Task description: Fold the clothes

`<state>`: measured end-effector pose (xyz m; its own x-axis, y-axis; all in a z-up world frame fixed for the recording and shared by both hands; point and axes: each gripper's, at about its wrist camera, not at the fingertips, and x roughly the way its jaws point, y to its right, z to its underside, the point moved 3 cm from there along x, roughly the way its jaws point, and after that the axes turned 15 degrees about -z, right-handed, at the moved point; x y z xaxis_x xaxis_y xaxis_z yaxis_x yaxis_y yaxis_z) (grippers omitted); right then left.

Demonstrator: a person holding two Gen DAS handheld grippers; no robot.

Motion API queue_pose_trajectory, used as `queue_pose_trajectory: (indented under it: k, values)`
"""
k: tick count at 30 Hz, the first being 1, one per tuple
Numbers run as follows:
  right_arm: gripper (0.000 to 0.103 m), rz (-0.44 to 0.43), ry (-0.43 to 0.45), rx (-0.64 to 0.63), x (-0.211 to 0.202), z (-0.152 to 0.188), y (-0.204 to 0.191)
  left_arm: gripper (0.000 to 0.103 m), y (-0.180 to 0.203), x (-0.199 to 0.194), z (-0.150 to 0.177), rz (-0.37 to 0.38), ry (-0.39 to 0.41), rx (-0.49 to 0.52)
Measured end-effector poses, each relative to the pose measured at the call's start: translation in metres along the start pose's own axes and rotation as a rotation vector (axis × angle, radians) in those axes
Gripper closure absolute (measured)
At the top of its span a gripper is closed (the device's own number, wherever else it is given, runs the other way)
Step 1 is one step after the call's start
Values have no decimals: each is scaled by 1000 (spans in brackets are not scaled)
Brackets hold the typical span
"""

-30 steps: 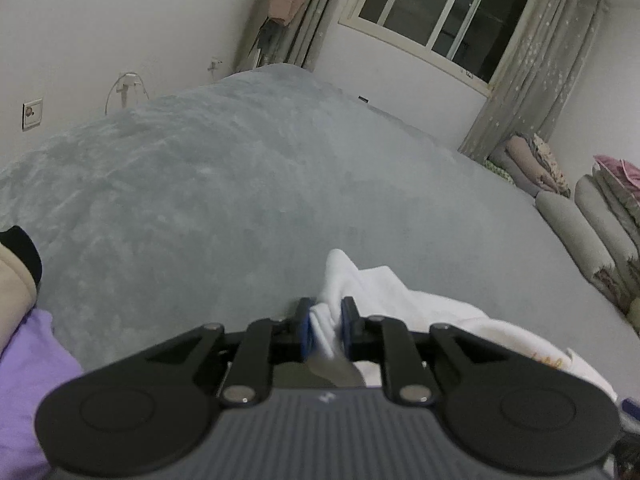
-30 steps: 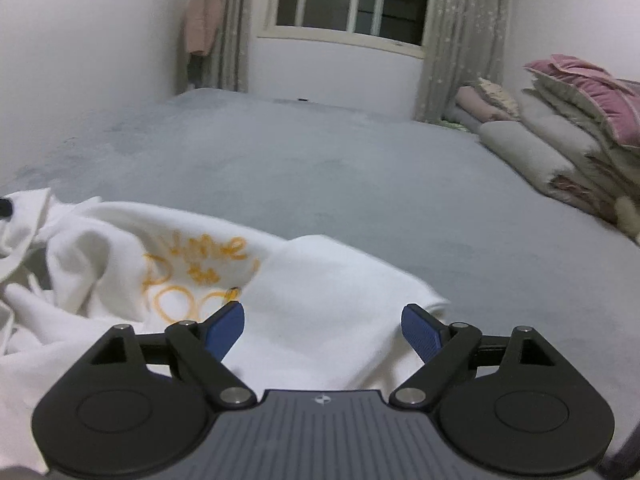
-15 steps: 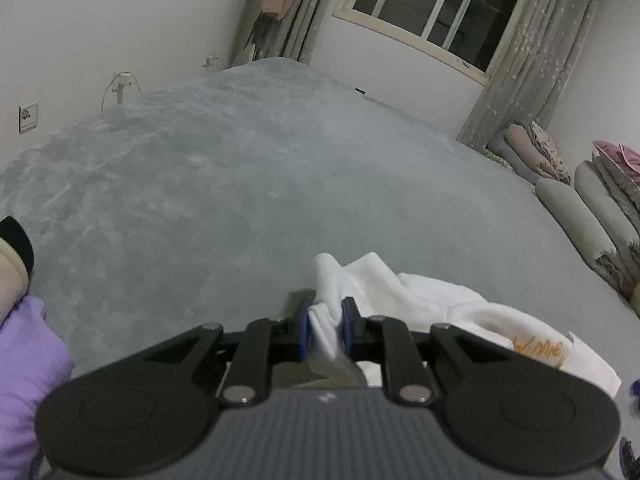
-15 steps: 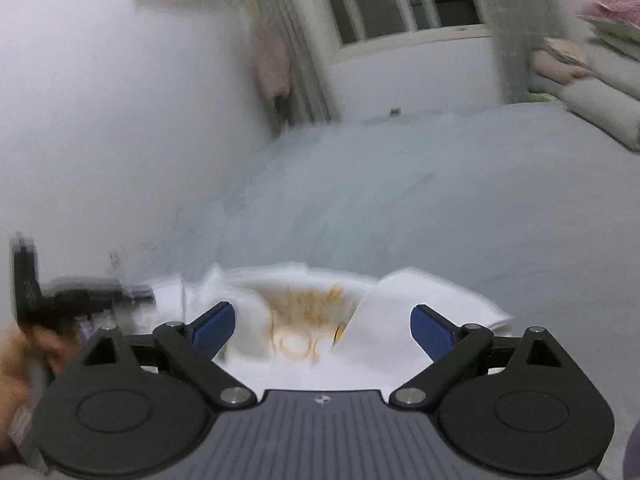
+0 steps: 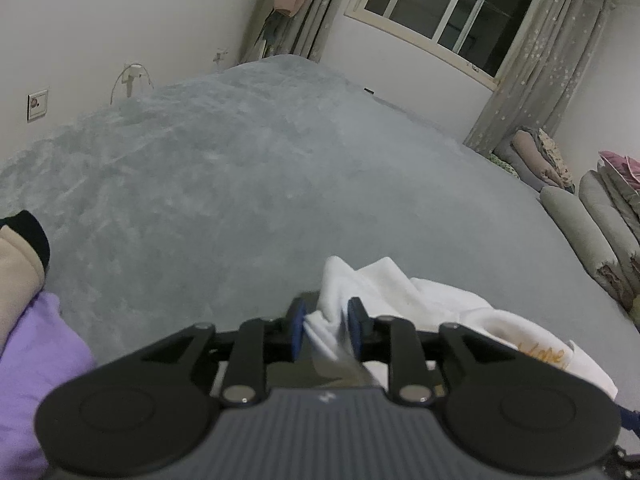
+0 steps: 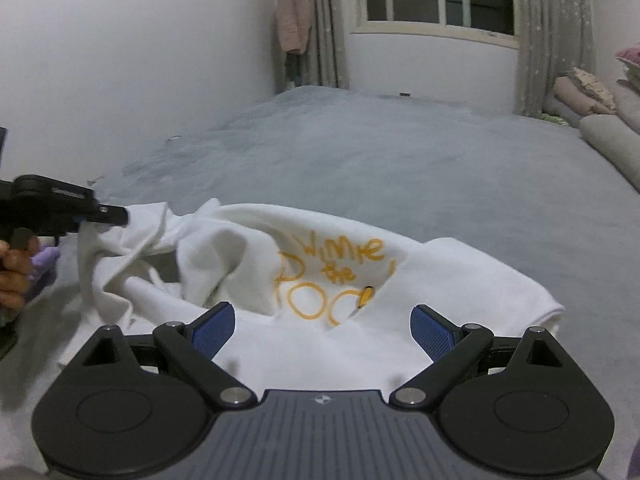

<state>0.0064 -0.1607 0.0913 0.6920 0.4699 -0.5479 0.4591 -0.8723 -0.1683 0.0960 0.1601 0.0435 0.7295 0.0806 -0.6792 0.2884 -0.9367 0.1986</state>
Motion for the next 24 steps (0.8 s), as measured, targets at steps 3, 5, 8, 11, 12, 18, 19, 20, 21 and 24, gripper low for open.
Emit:
queue_pose_trajectory:
  k: [3, 5, 8, 11, 12, 18, 19, 20, 21, 24]
  values:
    - [8, 49, 15, 29, 0, -2, 12, 33, -4, -6, -4, 14, 18, -27]
    - [8, 79, 21, 66, 1, -3, 23, 27, -1, -10, -5, 33, 35, -17]
    - [8, 120, 16, 101, 4, -2, 36, 18, 14, -12, -1, 84, 39, 42]
    - [8, 140, -3, 108, 10, 1, 41, 5, 36, -6, 12, 80, 31, 149]
    - [8, 155, -14, 98, 13, 2, 40, 5, 43, -2, 17, 55, 32, 192]
    - [32, 168, -39, 75, 26, 8, 40, 81, 57, 30, 36, -129, -2, 359]
    - [65, 162, -67, 58, 32, 10, 38, 84, 55, 34, 37, -141, -12, 369]
    - [80, 181, -84, 49, 36, 11, 38, 87, 52, 35, 35, -135, -17, 361]
    - [100, 206, -97, 42, 39, 12, 39, 89, 48, 34, 32, -129, -19, 339]
    - [101, 220, -41, 79, 30, 6, 44, 91, 34, 23, 15, -117, 14, 254]
